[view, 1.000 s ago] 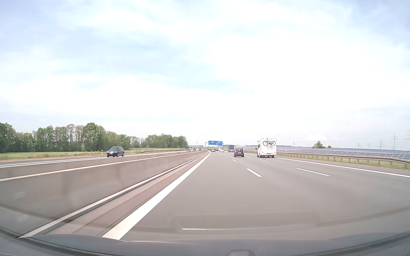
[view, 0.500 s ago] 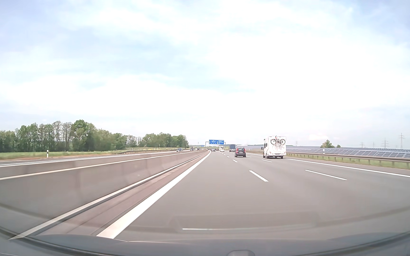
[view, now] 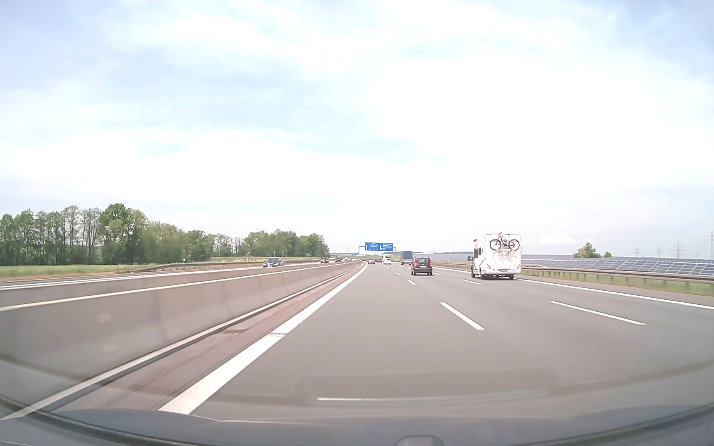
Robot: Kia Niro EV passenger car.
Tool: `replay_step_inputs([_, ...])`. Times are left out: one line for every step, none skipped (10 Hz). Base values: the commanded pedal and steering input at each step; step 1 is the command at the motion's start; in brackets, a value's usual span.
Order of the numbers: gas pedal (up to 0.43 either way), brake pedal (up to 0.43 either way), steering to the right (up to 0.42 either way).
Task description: Follow the waypoints while adhering to traffic rules and regulations
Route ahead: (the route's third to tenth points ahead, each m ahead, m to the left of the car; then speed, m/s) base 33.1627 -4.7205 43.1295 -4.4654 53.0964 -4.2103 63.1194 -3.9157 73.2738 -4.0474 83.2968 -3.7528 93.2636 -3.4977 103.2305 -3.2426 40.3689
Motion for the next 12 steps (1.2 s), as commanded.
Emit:
replay_step_inputs([0.390,0.000,-0.001])
replay_step_inputs([0.390,0.000,-0.001])
replay_step_inputs([0.390,0.000,-0.001])
replay_step_inputs([0.390,0.000,-0.001])
replay_step_inputs([0.398,0.000,-0.001])
replay_step_inputs([0.409,0.000,-0.001])
replay_step_inputs([0.409,0.000,-0.002])
replay_step_inputs([0.421,0.000,-0.002])
replay_step_inputs([0.421,0.000,-0.002])
replay_step_inputs([0.421,0.000,-0.002])
replay_step_inputs([0.429,0.000,-0.002])
replay_step_inputs([0.441,0.000,-0.002])
